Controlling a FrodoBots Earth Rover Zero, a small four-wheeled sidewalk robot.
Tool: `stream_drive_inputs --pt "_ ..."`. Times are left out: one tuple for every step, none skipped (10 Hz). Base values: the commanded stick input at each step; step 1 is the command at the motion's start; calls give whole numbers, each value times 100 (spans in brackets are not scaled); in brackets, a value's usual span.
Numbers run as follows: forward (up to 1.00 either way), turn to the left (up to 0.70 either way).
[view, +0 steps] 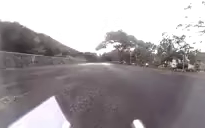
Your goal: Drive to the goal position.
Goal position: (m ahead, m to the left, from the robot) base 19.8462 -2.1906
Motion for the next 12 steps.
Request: stream_drive_inputs --pt "100 0" --pt "100 0" --pt "100 0" --pt "100 0" --pt "100 0" --pt "100 0" --pt "100 0" --pt "100 0" --pt "100 0" --pt "100 0" --pt "100 0" --pt "100 0"
